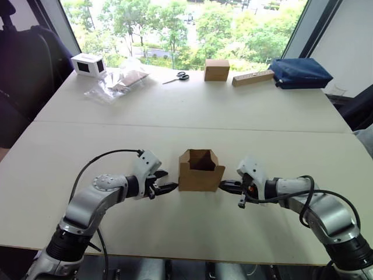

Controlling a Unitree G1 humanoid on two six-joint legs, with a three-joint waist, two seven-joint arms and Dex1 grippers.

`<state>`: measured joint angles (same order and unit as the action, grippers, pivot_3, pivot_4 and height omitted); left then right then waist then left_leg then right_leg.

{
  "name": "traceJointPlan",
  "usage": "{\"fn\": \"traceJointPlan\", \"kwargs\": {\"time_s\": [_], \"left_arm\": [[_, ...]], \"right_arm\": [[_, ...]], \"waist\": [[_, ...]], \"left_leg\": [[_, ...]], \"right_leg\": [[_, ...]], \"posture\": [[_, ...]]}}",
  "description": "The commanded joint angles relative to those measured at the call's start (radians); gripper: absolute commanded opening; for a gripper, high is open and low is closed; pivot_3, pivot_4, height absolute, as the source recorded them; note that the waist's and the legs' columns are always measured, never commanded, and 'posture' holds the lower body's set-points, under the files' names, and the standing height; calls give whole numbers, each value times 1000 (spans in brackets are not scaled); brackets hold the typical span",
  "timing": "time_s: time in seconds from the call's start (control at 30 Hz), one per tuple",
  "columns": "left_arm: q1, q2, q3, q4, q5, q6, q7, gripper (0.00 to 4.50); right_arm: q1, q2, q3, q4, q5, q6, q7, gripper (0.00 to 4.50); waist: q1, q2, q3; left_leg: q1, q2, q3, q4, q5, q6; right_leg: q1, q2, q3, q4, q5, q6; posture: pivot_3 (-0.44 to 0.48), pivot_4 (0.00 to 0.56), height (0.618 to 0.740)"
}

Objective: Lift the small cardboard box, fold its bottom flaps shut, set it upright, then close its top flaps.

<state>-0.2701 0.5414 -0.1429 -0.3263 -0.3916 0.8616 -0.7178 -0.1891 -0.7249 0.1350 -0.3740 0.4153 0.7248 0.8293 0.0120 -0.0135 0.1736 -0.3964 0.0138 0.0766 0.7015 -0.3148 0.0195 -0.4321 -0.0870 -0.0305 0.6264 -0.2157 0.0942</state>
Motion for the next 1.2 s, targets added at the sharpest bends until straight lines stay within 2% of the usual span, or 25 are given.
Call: {"fn": "traceJointPlan", "kwargs": {"time_s": [0.03, 0.27, 0.3, 0.33, 0.5, 0.53, 0.7, 0.83, 0.9, 0.97, 1.03, 1.1, 1.2], "left_arm": [[-14, 11, -20, -1, 4, -38, -26, 3083], [1, 37, 4, -20, -33, -12, -59, 3083], [1, 39, 10, -20, -37, -10, -62, 2592], [1, 42, 14, -20, -45, -9, -69, 2392], [0, 48, 23, -29, -73, 8, -81, 414], [0, 50, 29, -31, -84, 17, -85, 142], [15, 64, 65, -45, -143, 32, -114, 142], [39, 119, 69, -82, -187, 57, -162, 142], [39, 178, 103, -78, -212, 51, -216, 142], [-2, 226, 150, -45, -251, 56, -265, 142], [-56, 235, 170, -6, -272, 55, -275, 142], [-150, 225, 176, 54, -274, 42, -283, 142], [-241, 214, 133, 122, -230, -8, -309, 142]], "right_arm": [[37, 14, 15, -100, 50, 27, 16, 0], [42, 8, 4, -110, 38, 33, 7, 0], [40, 5, 4, -107, 34, 30, 7, 0], [38, 3, 2, -102, 30, 27, 8, 0], [27, -2, -19, -87, 33, 19, 11, 0], [27, -8, -23, -88, 34, 19, 14, 0], [34, -28, -44, -105, 40, 17, 25, 0], [46, -74, -59, -115, 20, -2, 42, 0], [42, -133, -109, -119, 14, -13, 63, 0], [21, -173, -171, -115, 37, -11, 79, 0], [-6, -175, -208, -112, 76, 2, 84, 0], [-64, -139, -250, -121, 158, 43, 78, 0], [-116, -85, -238, -164, 246, 97, 66, 0]], "waist": [[0, 0, 0], [0, 0, 0], [0, 0, 0], [0, 0, 0], [-1, 0, 0], [0, 0, 0], [0, 0, 0], [-1, 0, 0], [0, 0, 0], [0, 0, 1], [0, 0, 1], [1, 0, 1], [0, 0, 1]], "left_leg": [[2, 0, 0, -1, 0, 0], [4, 0, 0, -2, 0, 0], [4, 0, 0, -2, 0, 0], [4, 1, 0, -2, 0, 0], [4, 0, 0, -2, 0, 0], [4, 0, 0, -2, 0, 0], [4, 1, 0, -2, 0, 0], [4, 1, 0, -2, 0, 0], [4, 1, 0, -2, 0, 1], [4, 1, 0, -2, 0, 0], [4, 1, 0, -2, 0, 0], [4, 1, 0, -2, -1, 0], [4, 1, 0, -3, -1, 1]], "right_leg": [[2, 0, 0, -1, -1, -1], [3, 0, 0, -1, -2, -4], [3, 0, 0, -1, -2, -4], [3, 0, 0, -1, -2, -4], [3, 0, 0, -1, -2, -4], [3, 0, 0, -1, -2, -4], [3, 0, 0, -2, -2, -4], [3, 0, 0, -2, -2, -4], [3, 0, 0, -2, -2, -4], [3, 0, 0, -2, -3, -4], [3, 0, 0, -3, -3, -4], [4, 0, -1, -4, -3, -4], [5, 1, -1, -6, -2, -4]], "posture": [[0, 150, 740], [0, 150, 740], [0, 150, 740], [0, 150, 740], [0, 150, 740], [0, 150, 740], [0, 150, 740], [0, 150, 740], [0, 150, 740], [0, 150, 740], [0, 150, 740], [0, 150, 740], [0, 150, 740]]}}
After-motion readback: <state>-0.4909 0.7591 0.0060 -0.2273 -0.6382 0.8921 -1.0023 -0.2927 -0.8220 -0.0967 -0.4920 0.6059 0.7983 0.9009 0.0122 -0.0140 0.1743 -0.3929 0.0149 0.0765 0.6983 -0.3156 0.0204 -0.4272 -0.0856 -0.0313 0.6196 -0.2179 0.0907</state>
